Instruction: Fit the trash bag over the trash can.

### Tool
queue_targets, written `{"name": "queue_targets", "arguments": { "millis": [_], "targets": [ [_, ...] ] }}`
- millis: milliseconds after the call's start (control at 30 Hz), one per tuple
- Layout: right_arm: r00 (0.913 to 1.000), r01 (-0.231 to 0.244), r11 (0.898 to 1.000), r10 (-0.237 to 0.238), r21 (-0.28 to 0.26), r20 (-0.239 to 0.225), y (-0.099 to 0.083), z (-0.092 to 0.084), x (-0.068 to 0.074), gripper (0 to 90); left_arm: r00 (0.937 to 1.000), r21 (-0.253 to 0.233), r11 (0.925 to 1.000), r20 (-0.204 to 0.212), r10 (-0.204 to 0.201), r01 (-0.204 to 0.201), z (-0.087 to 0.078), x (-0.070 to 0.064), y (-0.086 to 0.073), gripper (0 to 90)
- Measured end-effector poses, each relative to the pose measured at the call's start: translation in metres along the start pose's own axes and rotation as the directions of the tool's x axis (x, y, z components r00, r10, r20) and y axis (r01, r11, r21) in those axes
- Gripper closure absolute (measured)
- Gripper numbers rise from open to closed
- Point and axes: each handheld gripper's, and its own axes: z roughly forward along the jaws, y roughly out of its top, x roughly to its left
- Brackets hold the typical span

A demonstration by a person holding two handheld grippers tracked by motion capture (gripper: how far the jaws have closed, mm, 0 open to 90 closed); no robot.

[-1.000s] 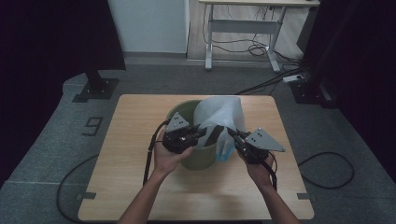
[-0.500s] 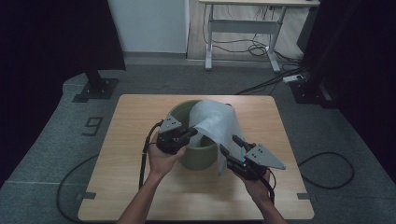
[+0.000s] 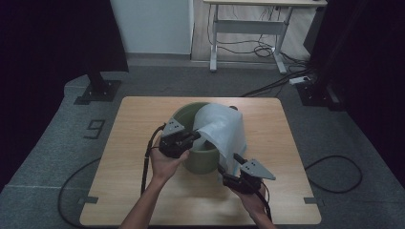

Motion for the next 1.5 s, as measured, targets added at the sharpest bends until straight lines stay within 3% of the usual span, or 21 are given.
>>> {"name": "queue_targets", "arguments": {
  "millis": [67, 167, 200, 233, 267, 300, 433, 533, 733, 900, 1000, 1167, 1367, 1500],
  "targets": [
    [0.9998, 0.005, 1.0, -0.005, 0.012, 0.018, -0.002, 0.007, 0.003, 27.1, 1.0, -0.001, 1.0, 0.002, 0.003, -0.003, 0.0, -0.001, 0.0, 89.8],
    [0.9988, 0.005, 1.0, -0.006, 0.005, 0.049, -0.005, 0.013, 0.003, 36.7, 1.0, -0.01, 0.9999, 0.002, 0.008, -0.008, -0.002, -0.002, 0.0, 89.8],
    [0.9977, -0.002, 1.0, 0.002, -0.004, 0.067, -0.006, 0.014, -0.001, 50.3, 0.9999, -0.012, 0.9999, 0.002, 0.012, -0.012, -0.003, -0.002, 0.0, 89.8],
    [0.9977, -0.002, 1.0, 0.002, -0.004, 0.067, -0.006, 0.014, -0.001, 50.3, 0.9999, -0.014, 0.9998, 0.002, 0.012, -0.012, -0.004, -0.002, 0.0, 89.8],
    [0.9985, -0.001, 1.0, 0.002, -0.012, 0.055, -0.005, 0.013, -0.006, 62.6, 0.9999, -0.017, 0.9998, 0.007, 0.011, -0.011, -0.006, -0.001, 0.0, 89.7],
    [0.9985, -0.001, 1.0, 0.002, -0.012, 0.055, -0.005, 0.013, -0.006, 62.6, 0.9999, -0.019, 0.9998, 0.007, 0.009, -0.009, -0.006, -0.001, 0.0, 89.7],
    [0.9962, 0.012, 1.0, -0.01, -0.028, 0.087, 0.0, 0.006, -0.018, 81.4, 0.9999, -0.021, 0.9997, 0.007, 0.014, -0.014, -0.012, 0.001, -0.001, 89.8],
    [0.994, 0.032, 0.998, -0.025, -0.06, 0.107, 0.01, -0.003, -0.026, 87.8, 0.9997, -0.014, 0.9997, 0.011, 0.02, -0.02, -0.016, 0.003, -0.003, 89.7],
    [0.9874, 0.111, 0.986, -0.096, -0.124, 0.126, 0.041, -0.019, -0.032, 88.5, 0.9993, -0.01, 0.9996, 0.026, 0.028, -0.028, -0.022, 0.008, -0.005, 88.1],
    [0.9798, 0.177, 0.974, -0.161, -0.143, 0.118, 0.065, -0.021, -0.029, 88.5, 0.9976, -0.119, 0.9909, -0.038, 0.058, -0.062, -0.03, 0.004, -0.002, 59.6],
    [0.9751, 0.208, 0.968, -0.194, -0.141, 0.108, 0.074, -0.019, -0.025, 88.5, 0.9966, -0.132, 0.9882, -0.041, 0.072, -0.077, -0.031, 0.001, 0.003, 50.0],
    [0.9665, 0.247, 0.96, -0.234, -0.132, 0.105, 0.082, -0.015, -0.019, 88.5, 0.995, -0.125, 0.9872, -0.027, 0.096, -0.099, -0.028, -0.002, 0.012, 41.6],
    [0.9648, 0.255, 0.959, -0.245, -0.121, 0.096, 0.087, -0.013, -0.019, 88.5, 0.9936, -0.097, 0.9889, -0.004, 0.113, -0.113, -0.022, -0.004, 0.021, 42.0],
    [0.9663, 0.254, 0.96, -0.246, -0.121, 0.076, 0.088, -0.012, -0.016, 88.5, 0.9961, -0.068, 0.9939, 0.008, 0.088, -0.087, -0.017, -0.002, 0.021, 62.7]
  ]
}}
